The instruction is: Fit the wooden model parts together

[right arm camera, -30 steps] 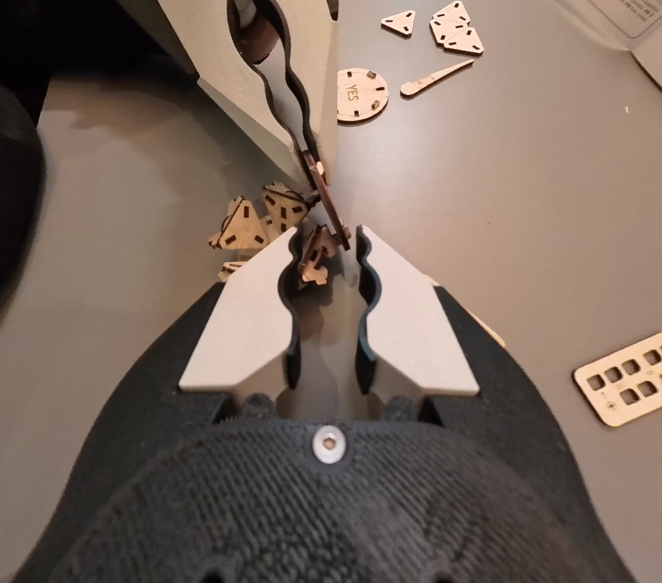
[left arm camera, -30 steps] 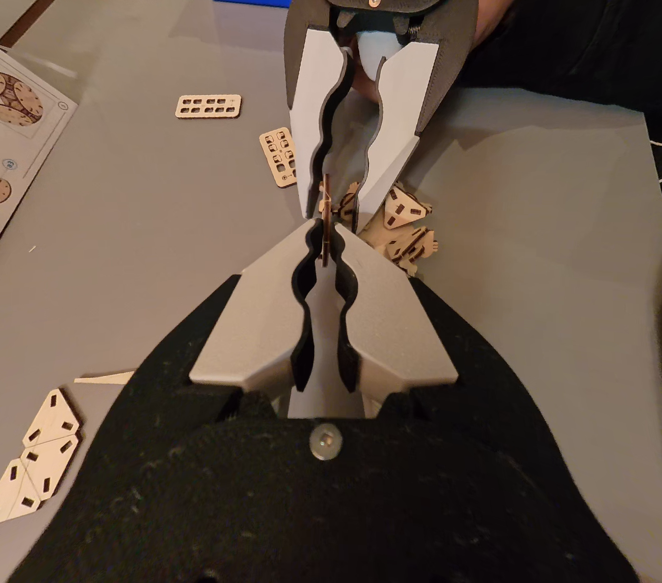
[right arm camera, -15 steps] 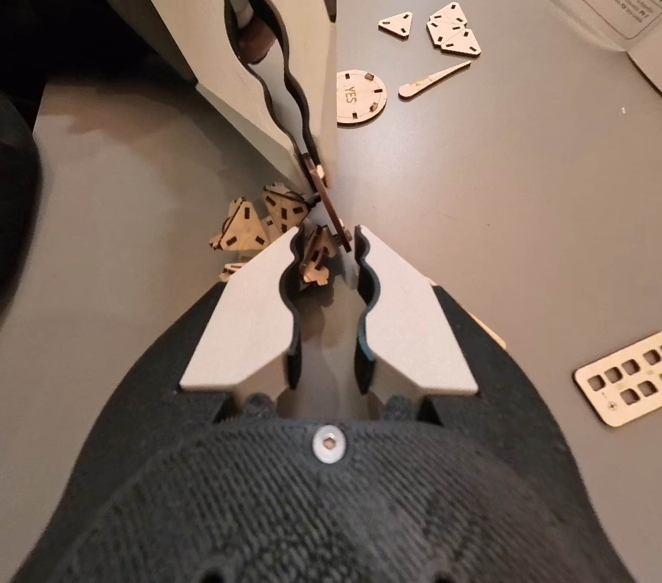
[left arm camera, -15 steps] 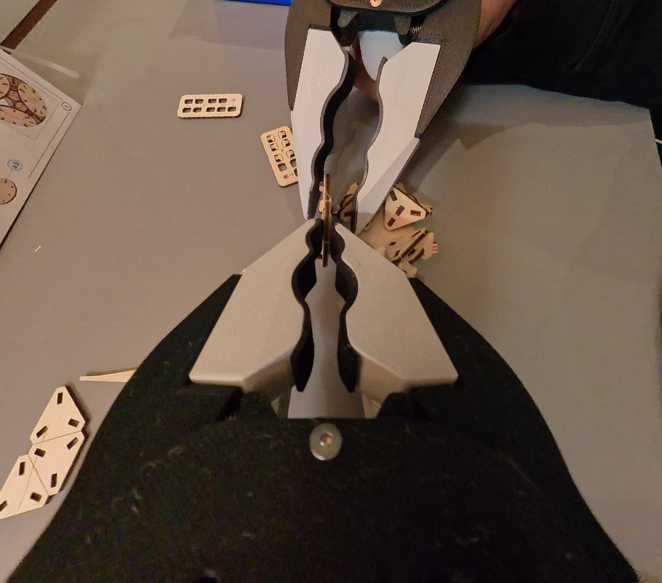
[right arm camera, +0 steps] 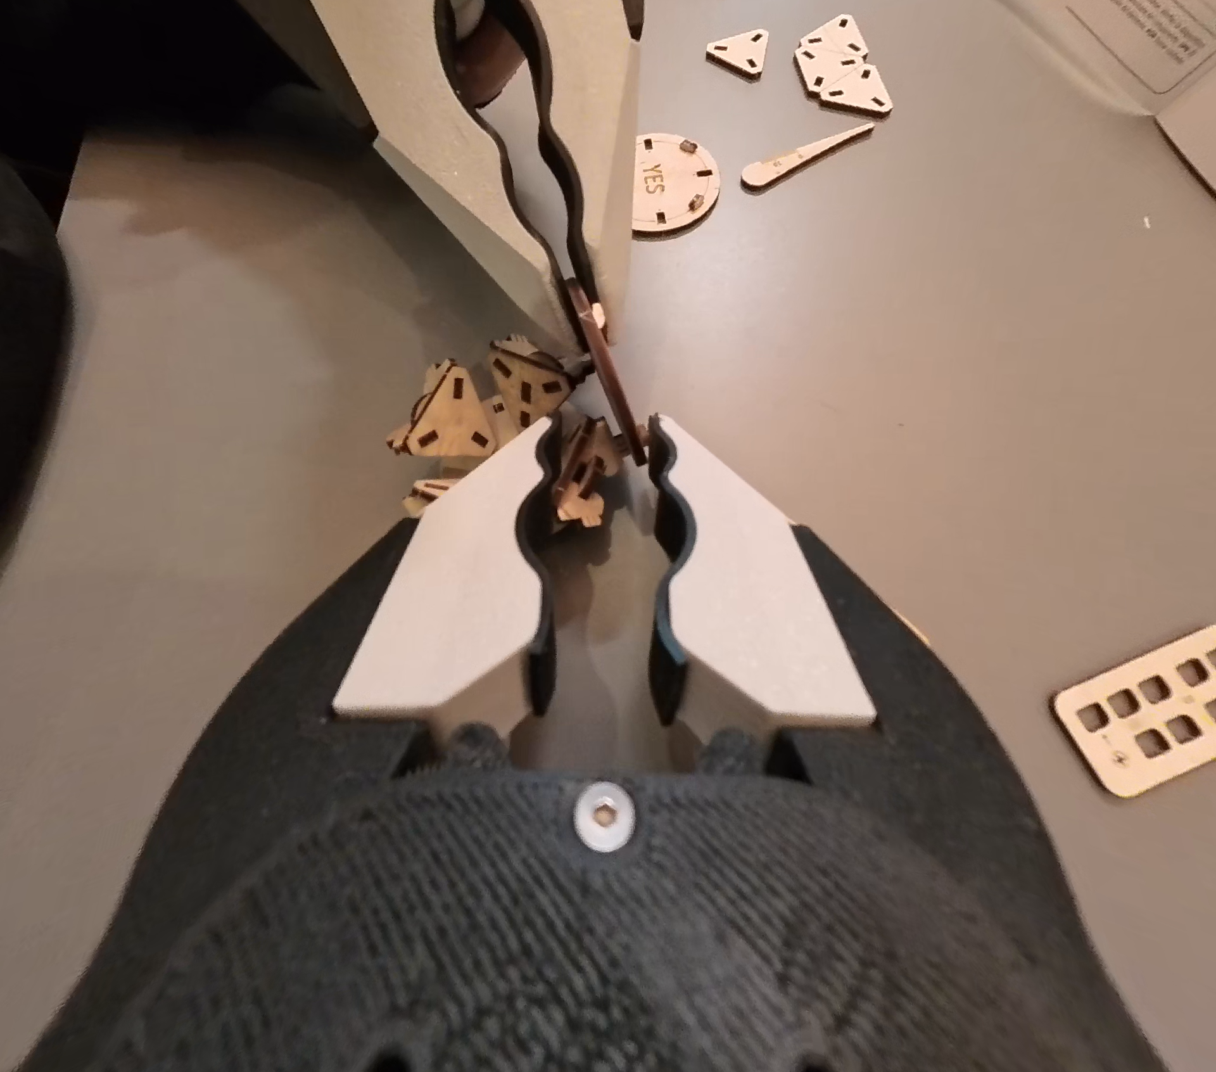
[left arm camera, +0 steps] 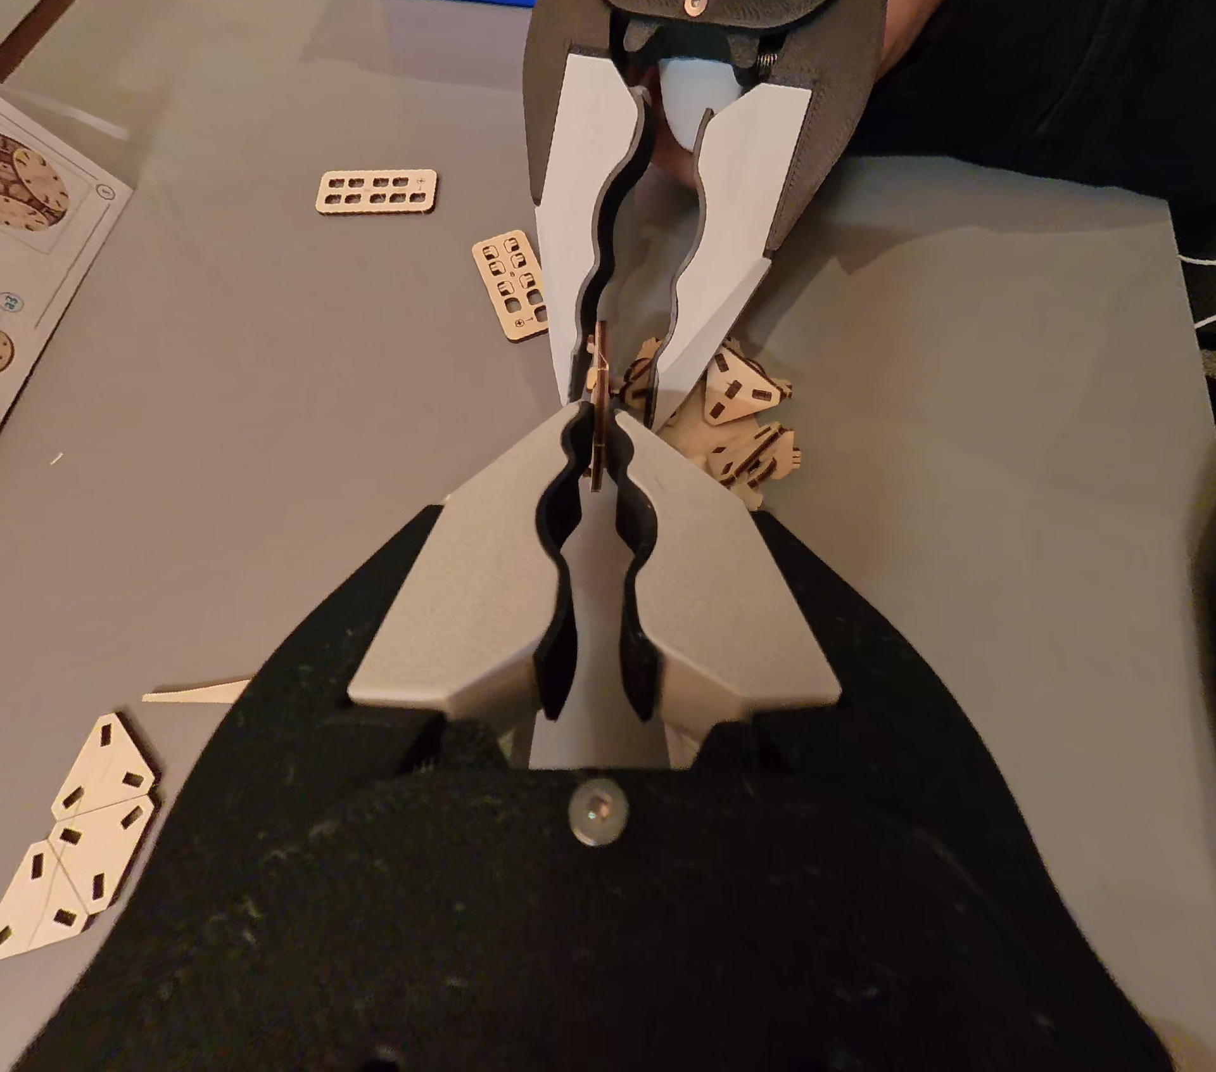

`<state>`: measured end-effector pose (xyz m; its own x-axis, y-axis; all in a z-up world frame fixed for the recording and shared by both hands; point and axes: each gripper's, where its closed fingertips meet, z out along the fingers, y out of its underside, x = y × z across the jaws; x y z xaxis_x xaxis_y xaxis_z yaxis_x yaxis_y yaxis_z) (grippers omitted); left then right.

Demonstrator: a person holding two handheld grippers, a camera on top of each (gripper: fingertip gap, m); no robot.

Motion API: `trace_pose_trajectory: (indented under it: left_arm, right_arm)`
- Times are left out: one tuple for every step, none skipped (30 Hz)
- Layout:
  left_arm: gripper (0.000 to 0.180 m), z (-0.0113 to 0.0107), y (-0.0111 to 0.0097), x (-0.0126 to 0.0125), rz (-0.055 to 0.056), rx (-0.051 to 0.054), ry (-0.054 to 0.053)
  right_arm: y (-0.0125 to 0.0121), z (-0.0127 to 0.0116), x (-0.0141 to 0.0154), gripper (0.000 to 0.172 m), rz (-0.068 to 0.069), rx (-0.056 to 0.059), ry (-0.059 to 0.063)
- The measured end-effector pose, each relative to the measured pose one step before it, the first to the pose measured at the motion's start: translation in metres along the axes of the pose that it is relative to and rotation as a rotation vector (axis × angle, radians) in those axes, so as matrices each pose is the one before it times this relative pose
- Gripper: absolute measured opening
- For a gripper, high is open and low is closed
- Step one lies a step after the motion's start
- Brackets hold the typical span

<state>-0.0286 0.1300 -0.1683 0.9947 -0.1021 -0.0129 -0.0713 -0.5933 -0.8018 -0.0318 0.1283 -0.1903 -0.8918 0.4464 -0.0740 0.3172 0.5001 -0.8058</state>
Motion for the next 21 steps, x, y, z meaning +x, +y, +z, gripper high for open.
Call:
trace_pose_trajectory:
  left_arm:
    - [0.0, -0.00002, 0.00003, 0.00011, -0.0002, -0.0002, 0.0014]
    - [0.0, -0.00001, 0.0001, 0.00021, -0.0003, -0.0011, 0.0022]
    - [0.0, -0.00016, 0.00012, 0.00034, 0.0012, -0.0015, 0.0023]
    - [0.0, 0.0, 0.00011, 0.00029, 0.0007, -0.0013, 0.0018]
    - [0.0, 0.00007, 0.00016, 0.00025, 0.0007, -0.001, 0.0015]
    - [0.0, -0.00001, -0.00005, 0.00008, 0.0021, -0.0008, -0.0004]
    - [0.0, 0.00006, 0.00002, 0.0001, 0.0029, -0.0009, -0.0013]
    - [0.0, -0.00004, 0.0, 0.00014, 0.0025, -0.0012, -0.0005]
    - [0.0, 0.00008, 0.00016, 0.00018, 0.0021, -0.0013, -0.0004]
    - [0.0, 0.00005, 0.00003, 0.00012, 0.0024, -0.0009, -0.0007]
    - [0.0, 0.00005, 0.00002, 0.00003, 0.0023, -0.0007, -0.0007]
    - [0.0, -0.00011, -0.00016, -0.00011, 0.0022, 0.0012, -0.0027]
    - [0.0, 0.00013, 0.00005, -0.00001, 0.0021, -0.0004, -0.0011]
    - [0.0, 0.00015, 0.00001, 0.00001, 0.0008, -0.0001, -0.0009]
    - [0.0, 0.0001, -0.00001, 0.00001, -0.0003, 0.0006, -0.0001]
    - [0.0, 0.00019, 0.00012, 0.0, -0.0016, 0.0, 0.0006]
    - [0.0, 0.00005, -0.00011, -0.00015, -0.0018, 0.0009, -0.0005]
    - [0.0, -0.0001, -0.00011, -0.00021, -0.0024, 0.0009, 0.0001]
    - [0.0, 0.00003, -0.00029, 0.00028, -0.0037, 0.0018, 0.0037]
    - [0.0, 0.00038, 0.00018, 0.00063, -0.0049, -0.001, 0.0066]
    - [0.0, 0.00069, 0.00067, 0.00067, -0.0034, -0.0036, 0.0057]
  right_arm:
    - [-0.00032, -0.00017, -0.00011, 0.023, -0.0007, 0.001, 0.0003]
    - [-0.00051, -0.00017, -0.00009, 0.023, -0.0011, 0.0018, 0.0002]
    - [-0.00061, -0.00036, -0.00007, 0.022, -0.0017, 0.0031, 0.0009]
    - [-0.00064, -0.00031, -0.00004, 0.022, -0.0008, 0.0028, 0.0003]
    - [-0.00029, -0.00024, -0.00027, 0.021, -0.0004, 0.0011, -0.001]
    - [0.0001, -0.00007, -0.00005, 0.021, -0.001, -0.0005, -0.0002]
    - [0.0, -0.00008, -0.00012, 0.021, -0.001, -0.0005, 0.0003]
    - [0.00008, -0.00008, -0.00021, 0.021, -0.0013, -0.0014, -0.0002]
    - [0.00018, -0.00003, -0.00015, 0.021, -0.0021, -0.0016, -0.0002]
    - [0.00013, -0.00012, -0.00027, 0.021, -0.0017, -0.0016, -0.0002]
    - [0.00015, -0.00016, -0.00008, 0.02, -0.0014, -0.0016, 0.0004]
    - [0.00017, -0.00022, 0.00015, 0.019, -0.002, -0.0014, 0.0013]
    - [-0.00019, -0.00009, 0.00022, 0.018, -0.0025, 0.0003, 0.002]
    - [0.00017, 0.0, -0.00002, 0.018, 0.0, -0.0004, 0.0005]
    - [0.00011, -0.00007, 0.0, 0.018, 0.0019, 0.0004, -0.0013]
    - [0.00005, -0.00002, 0.00007, 0.018, 0.0027, 0.0006, -0.0011]
    - [-0.00002, 0.00001, 0.00013, 0.018, 0.0021, 0.0011, -0.0009]
    - [-0.00002, 0.00008, -0.00021, 0.018, 0.0018, 0.0009, -0.0016]
    - [0.00003, 0.00005, -0.00032, 0.019, 0.0012, 0.0005, -0.0026]
    - [-0.00007, 0.00017, -0.00001, 0.021, 0.0017, -0.0007, 0.0001]
    - [0.00006, 0.00015, 0.00095, 0.025, 0.002, -0.0019, 0.0075]
